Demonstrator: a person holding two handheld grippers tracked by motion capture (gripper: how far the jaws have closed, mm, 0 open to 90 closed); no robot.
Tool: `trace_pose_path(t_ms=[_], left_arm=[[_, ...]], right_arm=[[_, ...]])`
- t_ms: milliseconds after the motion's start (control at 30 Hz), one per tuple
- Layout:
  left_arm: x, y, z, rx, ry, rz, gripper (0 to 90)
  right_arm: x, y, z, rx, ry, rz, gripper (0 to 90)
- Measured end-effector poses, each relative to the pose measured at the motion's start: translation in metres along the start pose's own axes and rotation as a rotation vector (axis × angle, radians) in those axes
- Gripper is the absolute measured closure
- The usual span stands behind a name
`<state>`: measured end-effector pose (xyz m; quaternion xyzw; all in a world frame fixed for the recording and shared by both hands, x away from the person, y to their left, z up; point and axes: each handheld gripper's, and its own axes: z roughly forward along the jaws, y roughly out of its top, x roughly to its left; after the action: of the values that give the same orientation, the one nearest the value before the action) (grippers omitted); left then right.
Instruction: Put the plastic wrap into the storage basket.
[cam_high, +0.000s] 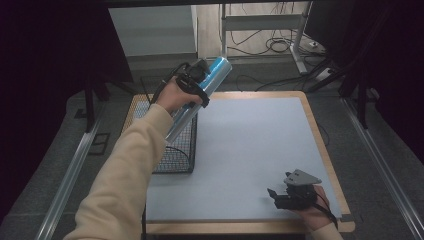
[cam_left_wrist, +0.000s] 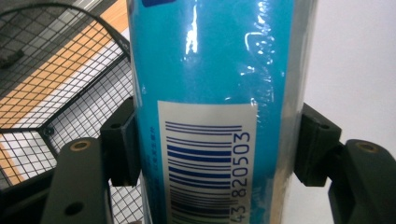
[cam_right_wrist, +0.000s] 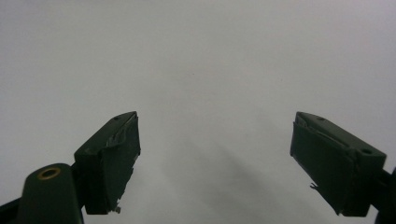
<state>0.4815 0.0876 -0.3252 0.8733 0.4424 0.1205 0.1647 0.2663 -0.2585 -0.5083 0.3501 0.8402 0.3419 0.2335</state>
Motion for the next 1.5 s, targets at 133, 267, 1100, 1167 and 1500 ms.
trace_pose_path(t_ms=[133, 267, 1100, 1167, 1500], left_arm=[[0.006, -0.004, 0.006, 0.004, 0.007, -0.008, 31.7], [0.011, -0.007, 0.012, 0.007, 0.011, -0.024, 31.7], [0.03, -0.018, 0.057, 0.053, 0.023, -0.076, 31.7], [0.032, -0.019, 0.059, 0.055, 0.025, -0.082, 31.7], [0.046, -0.025, 0.07, 0.064, 0.046, -0.121, 31.7]], right_arm=[[0.0, 0.0, 0.001, 0.002, -0.003, -0.005, 16.2], [0.0, 0.0, 0.001, 0.003, -0.001, -0.006, 16.1], [-0.001, 0.0, 0.002, 0.002, -0.007, -0.007, 16.2], [-0.001, -0.001, 0.002, 0.004, -0.008, -0.007, 16.2], [0.0, -0.001, 0.003, 0.011, -0.005, -0.012, 16.2]])
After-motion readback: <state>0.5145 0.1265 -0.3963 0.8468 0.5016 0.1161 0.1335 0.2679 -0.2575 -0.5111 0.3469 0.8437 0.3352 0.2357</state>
